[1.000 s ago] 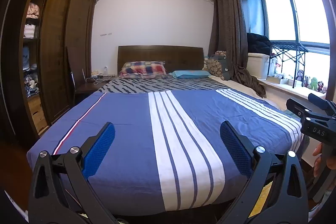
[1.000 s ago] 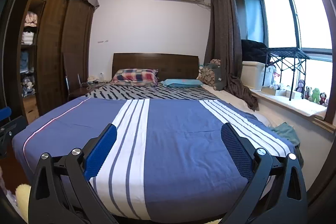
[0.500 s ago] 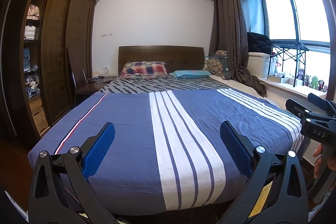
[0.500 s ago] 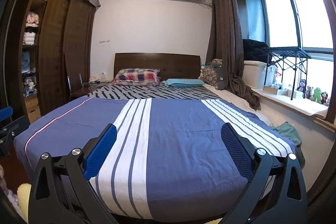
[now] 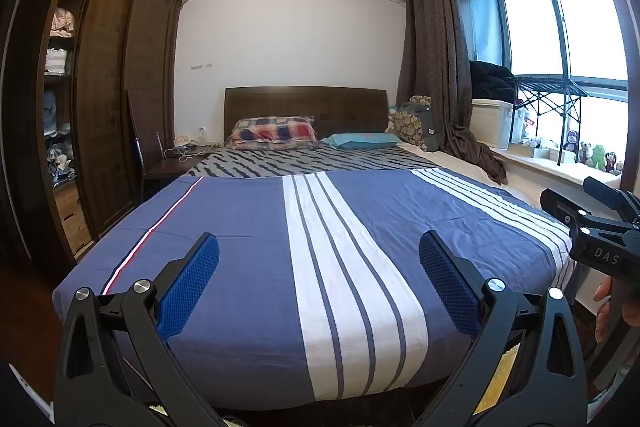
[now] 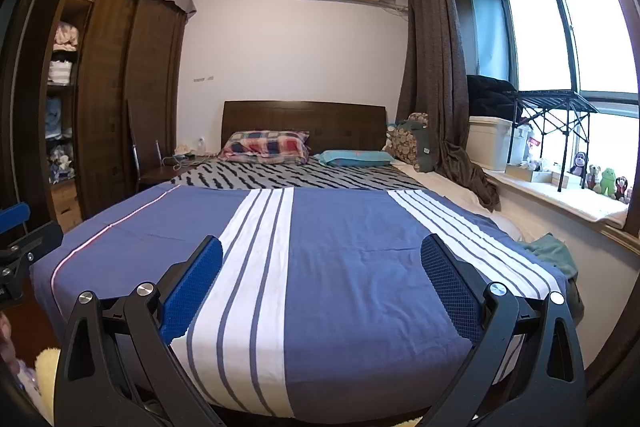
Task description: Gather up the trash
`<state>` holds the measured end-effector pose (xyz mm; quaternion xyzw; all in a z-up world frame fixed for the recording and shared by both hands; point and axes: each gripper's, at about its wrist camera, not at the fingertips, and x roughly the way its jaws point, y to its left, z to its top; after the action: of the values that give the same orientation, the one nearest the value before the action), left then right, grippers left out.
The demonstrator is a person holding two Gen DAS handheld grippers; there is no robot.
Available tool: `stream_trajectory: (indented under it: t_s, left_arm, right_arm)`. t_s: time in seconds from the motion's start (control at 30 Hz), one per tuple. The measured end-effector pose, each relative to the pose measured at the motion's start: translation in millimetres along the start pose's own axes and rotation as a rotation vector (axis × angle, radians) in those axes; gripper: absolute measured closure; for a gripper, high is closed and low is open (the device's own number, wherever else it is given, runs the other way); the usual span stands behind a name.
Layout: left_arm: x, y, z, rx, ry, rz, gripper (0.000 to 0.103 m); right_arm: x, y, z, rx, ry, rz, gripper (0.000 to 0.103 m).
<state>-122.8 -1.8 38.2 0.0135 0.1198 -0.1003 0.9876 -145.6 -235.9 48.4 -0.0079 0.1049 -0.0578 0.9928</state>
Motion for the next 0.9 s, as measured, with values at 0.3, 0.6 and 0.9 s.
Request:
stream_trajectory:
  t_s: [0.3,0.6,0.9]
  left_arm:
    - [-0.6,-1.1,-0.5,0.003,0.002,0.002,0.008]
    - [-1.6,-2.1,1.5,0.000,0.003,0.005,0.008]
    - [-1.4,-2.9,1.1,0.002,0.005,0.006,0.008]
  right_arm:
    - [-1.9,3.8,-0.7,-0.003,-0.002,0.004,0.003]
    - [-1.9,8.0,2.1,-0.014,-0.001,0.013,0.003]
    - [-1.4,8.8,3.5,-0.016,-0.001,0.016,0.003]
